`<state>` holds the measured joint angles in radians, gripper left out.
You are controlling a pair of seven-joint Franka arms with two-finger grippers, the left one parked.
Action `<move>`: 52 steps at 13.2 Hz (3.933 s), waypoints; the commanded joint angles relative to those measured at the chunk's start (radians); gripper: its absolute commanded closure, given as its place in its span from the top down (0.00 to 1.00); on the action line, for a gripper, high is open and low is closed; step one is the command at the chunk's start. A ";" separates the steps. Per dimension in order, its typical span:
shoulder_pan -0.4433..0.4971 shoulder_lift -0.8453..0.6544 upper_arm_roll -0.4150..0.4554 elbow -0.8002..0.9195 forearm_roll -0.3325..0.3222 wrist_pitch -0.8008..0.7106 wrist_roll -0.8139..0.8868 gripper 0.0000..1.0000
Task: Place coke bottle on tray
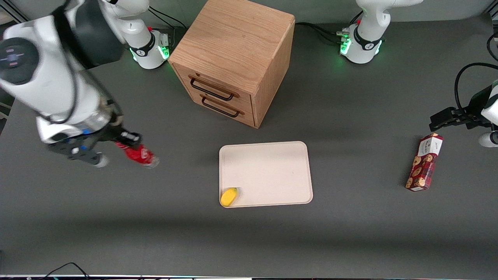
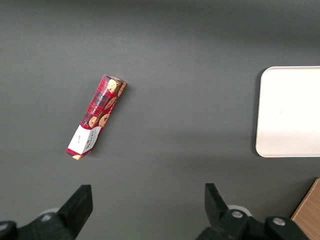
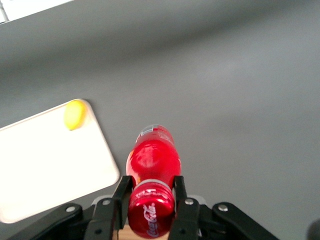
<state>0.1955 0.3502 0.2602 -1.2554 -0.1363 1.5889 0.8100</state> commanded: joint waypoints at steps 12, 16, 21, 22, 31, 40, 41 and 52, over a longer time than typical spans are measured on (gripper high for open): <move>0.248 0.489 -0.015 0.244 -0.049 0.287 0.512 0.00; 0.251 0.516 -0.013 0.212 -0.059 0.289 0.525 0.00; 0.251 0.516 -0.013 0.175 -0.059 0.286 0.468 0.00; 0.251 0.516 -0.013 0.175 -0.060 0.286 0.466 0.00; 0.226 0.446 -0.012 0.194 -0.095 0.201 0.436 1.00; -0.016 0.152 -0.016 0.188 -0.121 -0.119 -0.318 1.00; -0.065 0.136 -0.019 0.188 -0.106 -0.139 -0.406 1.00; -0.139 -0.013 -0.429 0.126 0.155 -0.175 -1.048 1.00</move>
<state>0.0373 0.3631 -0.1585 -1.0715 -0.0029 1.3935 -0.2224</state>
